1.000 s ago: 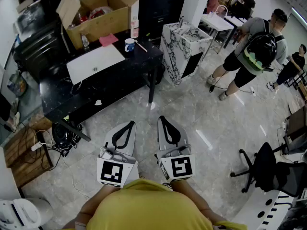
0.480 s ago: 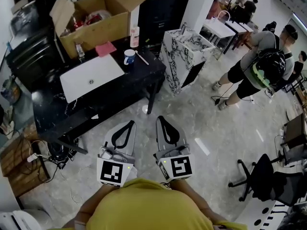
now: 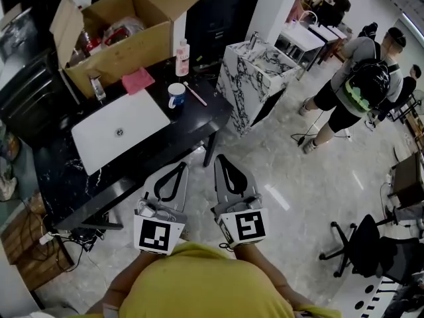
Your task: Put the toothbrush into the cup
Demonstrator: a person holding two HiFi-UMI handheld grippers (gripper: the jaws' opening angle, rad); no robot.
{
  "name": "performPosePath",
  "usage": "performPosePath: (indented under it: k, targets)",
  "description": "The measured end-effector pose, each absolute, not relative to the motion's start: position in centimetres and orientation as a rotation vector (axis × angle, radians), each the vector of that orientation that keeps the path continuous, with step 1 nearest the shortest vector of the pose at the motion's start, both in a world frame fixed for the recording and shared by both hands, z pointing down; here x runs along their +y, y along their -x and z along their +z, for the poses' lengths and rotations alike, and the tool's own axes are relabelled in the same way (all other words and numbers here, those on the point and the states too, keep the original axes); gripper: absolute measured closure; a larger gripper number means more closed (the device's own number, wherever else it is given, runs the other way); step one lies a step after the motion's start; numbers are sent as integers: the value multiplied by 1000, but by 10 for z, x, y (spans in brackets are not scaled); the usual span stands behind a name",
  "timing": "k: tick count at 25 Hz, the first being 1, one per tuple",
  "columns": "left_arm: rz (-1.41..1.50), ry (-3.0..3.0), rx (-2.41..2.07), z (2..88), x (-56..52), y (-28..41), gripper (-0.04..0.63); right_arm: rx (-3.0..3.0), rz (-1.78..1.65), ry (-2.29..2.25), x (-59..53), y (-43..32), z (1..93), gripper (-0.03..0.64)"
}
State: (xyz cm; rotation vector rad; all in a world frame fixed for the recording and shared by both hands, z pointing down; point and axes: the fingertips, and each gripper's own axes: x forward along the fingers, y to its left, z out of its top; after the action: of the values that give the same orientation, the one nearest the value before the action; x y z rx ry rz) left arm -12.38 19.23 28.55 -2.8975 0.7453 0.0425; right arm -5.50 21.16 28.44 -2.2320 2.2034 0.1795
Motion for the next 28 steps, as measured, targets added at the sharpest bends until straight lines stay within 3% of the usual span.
performPosePath:
  k: [13,28]
  targets:
    - [-8,2991,782,323,116,88,592,2237,34,2268,130,10,327,606]
    - [-19,2913,1043,328,-61,-11,592,2512,10,2009,-75,-81,352,606]
